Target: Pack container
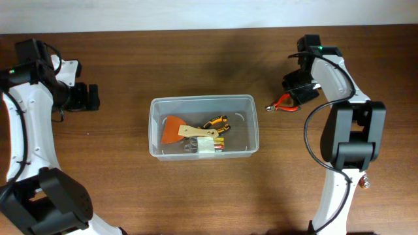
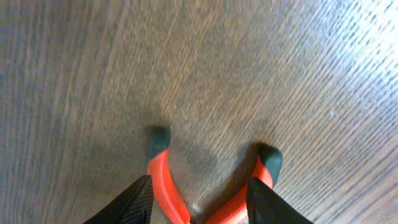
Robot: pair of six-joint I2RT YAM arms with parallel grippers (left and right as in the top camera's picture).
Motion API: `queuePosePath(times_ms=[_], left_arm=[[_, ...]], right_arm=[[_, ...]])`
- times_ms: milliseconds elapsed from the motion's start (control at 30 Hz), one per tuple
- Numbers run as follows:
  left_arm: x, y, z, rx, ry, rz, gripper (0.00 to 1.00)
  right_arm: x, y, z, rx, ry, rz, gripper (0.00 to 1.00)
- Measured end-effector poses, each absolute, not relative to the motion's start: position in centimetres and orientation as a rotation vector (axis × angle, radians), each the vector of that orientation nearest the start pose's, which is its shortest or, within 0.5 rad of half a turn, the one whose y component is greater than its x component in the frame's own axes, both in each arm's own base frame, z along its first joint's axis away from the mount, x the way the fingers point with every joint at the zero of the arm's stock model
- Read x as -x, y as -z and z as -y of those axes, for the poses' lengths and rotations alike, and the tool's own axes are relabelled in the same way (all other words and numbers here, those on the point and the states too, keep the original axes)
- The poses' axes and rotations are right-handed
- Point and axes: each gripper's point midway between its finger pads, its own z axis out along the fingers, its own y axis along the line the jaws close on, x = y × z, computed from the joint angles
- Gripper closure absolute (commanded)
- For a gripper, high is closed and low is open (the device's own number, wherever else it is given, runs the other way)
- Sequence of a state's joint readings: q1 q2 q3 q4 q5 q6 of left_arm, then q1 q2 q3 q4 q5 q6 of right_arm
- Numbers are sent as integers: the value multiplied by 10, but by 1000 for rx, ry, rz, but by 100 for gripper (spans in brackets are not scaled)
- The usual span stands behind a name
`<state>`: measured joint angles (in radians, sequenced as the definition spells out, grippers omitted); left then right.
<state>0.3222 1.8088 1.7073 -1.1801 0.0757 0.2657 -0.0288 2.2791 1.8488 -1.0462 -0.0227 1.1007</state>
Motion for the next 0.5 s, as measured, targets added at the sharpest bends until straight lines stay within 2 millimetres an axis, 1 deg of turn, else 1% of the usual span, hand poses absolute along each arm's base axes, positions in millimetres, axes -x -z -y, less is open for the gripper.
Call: queuePosePath(times_ms=[500], left_arm=[[-385,-170,-115,65,-17,-2842,1]], right_arm=[[-467,-22,3,-1573,-117,-2616,51]])
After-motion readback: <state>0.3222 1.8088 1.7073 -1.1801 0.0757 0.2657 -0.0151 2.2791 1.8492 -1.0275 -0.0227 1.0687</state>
